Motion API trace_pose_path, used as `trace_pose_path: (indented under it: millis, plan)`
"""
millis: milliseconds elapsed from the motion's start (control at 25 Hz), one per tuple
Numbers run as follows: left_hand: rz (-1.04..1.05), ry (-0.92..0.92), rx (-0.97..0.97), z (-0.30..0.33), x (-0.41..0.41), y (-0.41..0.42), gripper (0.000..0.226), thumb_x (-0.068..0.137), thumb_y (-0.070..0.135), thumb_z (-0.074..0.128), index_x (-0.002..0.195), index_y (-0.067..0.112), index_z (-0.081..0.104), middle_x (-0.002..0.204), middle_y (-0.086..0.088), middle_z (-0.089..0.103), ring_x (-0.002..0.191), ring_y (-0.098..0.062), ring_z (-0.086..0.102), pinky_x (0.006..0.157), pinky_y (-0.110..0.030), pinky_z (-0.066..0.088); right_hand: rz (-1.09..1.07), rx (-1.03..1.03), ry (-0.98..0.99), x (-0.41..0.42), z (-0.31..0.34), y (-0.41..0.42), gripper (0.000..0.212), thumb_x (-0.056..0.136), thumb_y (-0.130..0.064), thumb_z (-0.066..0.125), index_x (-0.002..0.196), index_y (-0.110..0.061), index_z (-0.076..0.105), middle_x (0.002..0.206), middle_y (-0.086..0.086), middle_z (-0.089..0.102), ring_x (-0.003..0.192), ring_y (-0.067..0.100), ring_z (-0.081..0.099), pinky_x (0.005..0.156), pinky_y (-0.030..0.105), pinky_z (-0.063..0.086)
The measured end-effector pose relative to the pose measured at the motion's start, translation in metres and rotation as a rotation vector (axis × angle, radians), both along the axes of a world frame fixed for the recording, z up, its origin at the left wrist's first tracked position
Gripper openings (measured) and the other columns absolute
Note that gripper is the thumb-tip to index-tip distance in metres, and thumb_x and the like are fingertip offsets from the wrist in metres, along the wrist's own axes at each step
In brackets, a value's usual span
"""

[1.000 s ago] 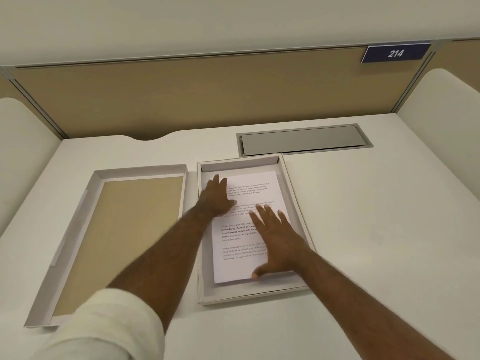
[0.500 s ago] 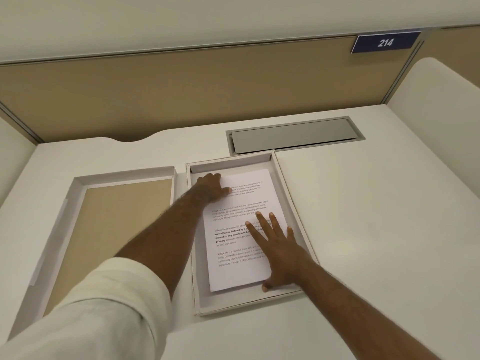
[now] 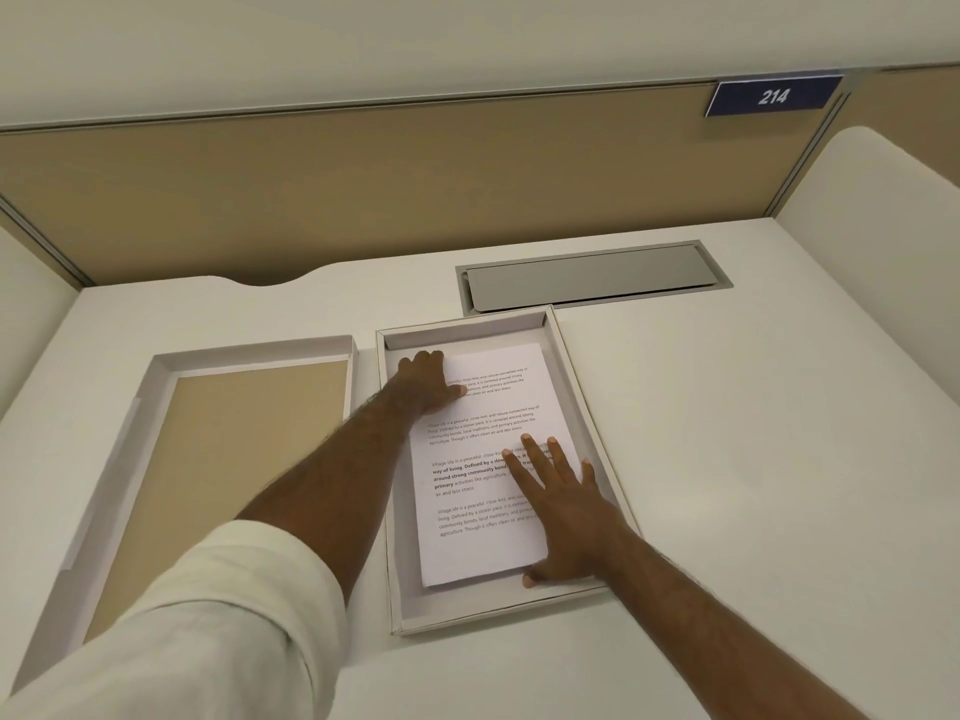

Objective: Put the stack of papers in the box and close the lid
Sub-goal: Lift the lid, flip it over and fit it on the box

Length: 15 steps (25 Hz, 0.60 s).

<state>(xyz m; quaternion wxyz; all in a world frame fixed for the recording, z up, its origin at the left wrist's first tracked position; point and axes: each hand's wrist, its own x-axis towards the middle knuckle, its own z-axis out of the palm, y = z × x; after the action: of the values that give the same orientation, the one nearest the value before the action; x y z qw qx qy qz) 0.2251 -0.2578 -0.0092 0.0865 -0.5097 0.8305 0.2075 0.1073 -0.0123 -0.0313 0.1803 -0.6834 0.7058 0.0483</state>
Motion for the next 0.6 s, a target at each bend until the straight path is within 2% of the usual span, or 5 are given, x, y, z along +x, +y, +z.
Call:
trace_pose_path:
  millis: [160,280,360,440,600]
  plan:
    - [-0.009,0.123,-0.064,0.005,0.01,0.007,0.089,0.088,0.049,0.062,0.153,0.005,0.021,0.161,-0.015,0.022,0.149,-0.032,0.019,0.12,-0.044,0.024,0.061,-0.066,-0.018,0.002,0.007,0.001,0.135,0.055,-0.082,0.061,0.145,-0.036,-0.028,0.157,-0.001,-0.032,0.144,0.026,-0.031,0.117,0.056,-0.014]
    - [-0.039,0.303,-0.143,0.021,0.025,0.012,0.081,0.089,0.042,0.063,0.152,0.008,0.026,0.161,-0.012,0.026,0.15,-0.029,0.022,0.121,-0.042,0.023,0.063,-0.149,-0.15,0.014,0.023,-0.007,0.122,0.06,-0.088,0.049,0.151,-0.034,-0.013,0.162,-0.005,-0.018,0.149,0.02,-0.019,0.12,0.05,-0.009]
    - [-0.022,0.432,-0.234,0.035,0.048,0.016,0.071,0.09,0.035,0.064,0.149,0.01,0.035,0.158,-0.009,0.034,0.147,-0.026,0.029,0.118,-0.038,0.025,0.01,-0.23,-0.272,0.029,0.036,-0.02,0.108,0.069,-0.08,0.051,0.153,-0.03,0.006,0.164,-0.005,0.002,0.151,0.017,-0.001,0.123,0.044,0.003]
    - [0.047,0.507,-0.316,0.046,0.086,0.02,0.061,0.09,0.03,0.065,0.144,0.011,0.044,0.151,-0.007,0.044,0.141,-0.024,0.04,0.115,-0.036,0.031,-0.06,-0.327,-0.394,0.051,0.044,-0.037,0.088,0.08,-0.064,0.058,0.151,-0.025,0.023,0.16,-0.003,0.022,0.148,0.016,0.018,0.121,0.037,0.018]
    - [0.226,0.481,-0.405,0.05,0.181,0.032,0.053,0.09,0.025,0.066,0.137,0.008,0.051,0.142,-0.009,0.054,0.132,-0.026,0.05,0.11,-0.04,0.04,-0.178,-0.378,-0.593,0.102,0.054,-0.07,0.065,0.087,-0.04,0.064,0.143,-0.016,0.04,0.148,0.002,0.043,0.135,0.018,0.042,0.111,0.035,0.037]
